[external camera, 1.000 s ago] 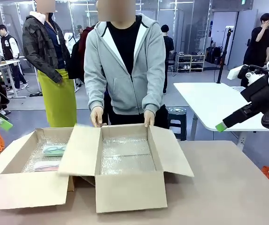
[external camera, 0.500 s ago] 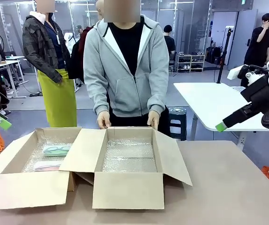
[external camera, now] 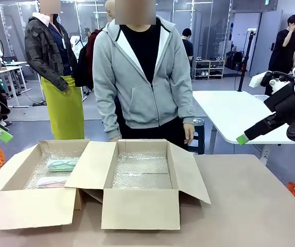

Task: Pack the glasses set securely to prepare it for shipping.
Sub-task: Position the Package Box on the left side of the table.

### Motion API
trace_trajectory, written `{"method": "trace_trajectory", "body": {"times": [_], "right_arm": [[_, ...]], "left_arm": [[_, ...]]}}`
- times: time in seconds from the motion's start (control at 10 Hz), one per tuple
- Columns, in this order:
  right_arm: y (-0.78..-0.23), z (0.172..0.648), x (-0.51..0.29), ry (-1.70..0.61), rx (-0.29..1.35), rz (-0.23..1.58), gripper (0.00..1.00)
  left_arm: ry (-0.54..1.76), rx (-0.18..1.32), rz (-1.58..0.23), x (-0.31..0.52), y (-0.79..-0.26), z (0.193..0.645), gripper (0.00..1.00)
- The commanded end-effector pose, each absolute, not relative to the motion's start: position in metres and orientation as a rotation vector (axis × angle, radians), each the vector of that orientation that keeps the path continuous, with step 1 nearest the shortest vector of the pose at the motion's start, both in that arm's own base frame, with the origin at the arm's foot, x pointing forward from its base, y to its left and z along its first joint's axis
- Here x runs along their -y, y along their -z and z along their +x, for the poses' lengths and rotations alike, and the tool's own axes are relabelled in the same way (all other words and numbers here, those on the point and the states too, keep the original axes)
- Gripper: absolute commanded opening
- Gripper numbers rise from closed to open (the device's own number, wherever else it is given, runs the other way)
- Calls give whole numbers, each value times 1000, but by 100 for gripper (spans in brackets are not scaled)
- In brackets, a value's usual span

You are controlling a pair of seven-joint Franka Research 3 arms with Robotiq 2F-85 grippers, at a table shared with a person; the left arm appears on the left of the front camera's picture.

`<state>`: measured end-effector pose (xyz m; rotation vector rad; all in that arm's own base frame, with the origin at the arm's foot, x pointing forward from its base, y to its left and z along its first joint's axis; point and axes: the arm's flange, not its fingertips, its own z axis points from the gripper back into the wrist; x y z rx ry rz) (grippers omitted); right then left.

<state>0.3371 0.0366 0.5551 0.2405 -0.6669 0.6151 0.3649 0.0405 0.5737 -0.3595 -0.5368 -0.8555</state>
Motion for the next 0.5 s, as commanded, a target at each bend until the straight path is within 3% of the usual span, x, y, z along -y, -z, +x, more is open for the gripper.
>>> {"method": "trace_trajectory", "body": {"times": [0.0, 0.4], "right_arm": [[-556, 336, -38, -603, 669, 234, 100], [-556, 336, -38, -603, 669, 234, 100]], "left_arm": [[847, 529, -337, -41, -578, 367, 100], [847, 529, -337, -41, -578, 367, 100]]}}
